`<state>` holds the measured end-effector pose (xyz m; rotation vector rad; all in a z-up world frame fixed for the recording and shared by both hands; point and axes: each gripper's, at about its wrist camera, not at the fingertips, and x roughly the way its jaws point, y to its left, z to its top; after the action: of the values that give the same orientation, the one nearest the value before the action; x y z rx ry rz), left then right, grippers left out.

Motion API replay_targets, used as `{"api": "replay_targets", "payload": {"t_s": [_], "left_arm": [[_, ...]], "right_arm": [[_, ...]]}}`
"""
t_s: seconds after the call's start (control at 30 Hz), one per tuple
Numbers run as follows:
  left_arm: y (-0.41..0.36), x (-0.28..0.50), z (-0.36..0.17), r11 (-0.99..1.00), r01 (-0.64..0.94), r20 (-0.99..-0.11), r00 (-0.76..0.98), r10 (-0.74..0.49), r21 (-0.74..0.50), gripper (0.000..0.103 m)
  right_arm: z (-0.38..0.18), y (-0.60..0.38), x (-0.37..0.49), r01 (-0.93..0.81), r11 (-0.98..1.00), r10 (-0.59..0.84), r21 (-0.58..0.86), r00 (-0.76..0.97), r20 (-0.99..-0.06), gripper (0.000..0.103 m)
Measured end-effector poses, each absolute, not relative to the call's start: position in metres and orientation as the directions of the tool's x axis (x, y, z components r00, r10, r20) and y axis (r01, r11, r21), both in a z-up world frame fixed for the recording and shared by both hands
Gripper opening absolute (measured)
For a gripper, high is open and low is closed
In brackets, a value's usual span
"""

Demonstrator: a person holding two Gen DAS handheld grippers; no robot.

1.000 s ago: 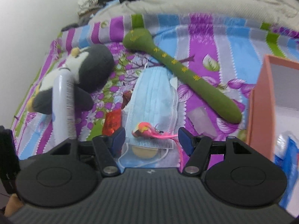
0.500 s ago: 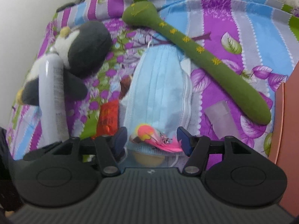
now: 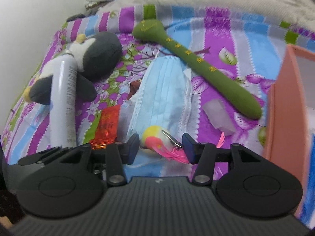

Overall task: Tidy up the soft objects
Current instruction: 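Lift and carry the red packet with left tool while right tool carries the feather toy over the box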

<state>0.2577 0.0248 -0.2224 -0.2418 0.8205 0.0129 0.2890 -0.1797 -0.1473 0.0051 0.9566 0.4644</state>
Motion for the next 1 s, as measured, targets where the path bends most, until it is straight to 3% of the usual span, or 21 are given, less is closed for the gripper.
{"api": "replay_targets", "payload": {"t_s": [0.43,0.73,1.0], "left_arm": [[0.002,0.151,-0.143,0.974,-0.016,-0.646,0.75,-0.138,-0.227,0.059],[-0.007,0.088,-0.108,0.957,0.016,-0.615,0.762,-0.201,-0.291,0.059],[-0.019,0.058,-0.076,0.96,0.051,-0.596,0.774,-0.212,-0.275,0.059]], "right_arm": [[-0.103,-0.213,0.158,-0.308,0.928,0.361,0.21,0.598,-0.716,0.051],[-0.077,-0.223,0.1,-0.314,0.927,0.369,0.208,0.656,-0.658,0.051],[-0.057,-0.233,0.07,-0.314,0.925,0.376,0.212,0.7,-0.607,0.051]]}}
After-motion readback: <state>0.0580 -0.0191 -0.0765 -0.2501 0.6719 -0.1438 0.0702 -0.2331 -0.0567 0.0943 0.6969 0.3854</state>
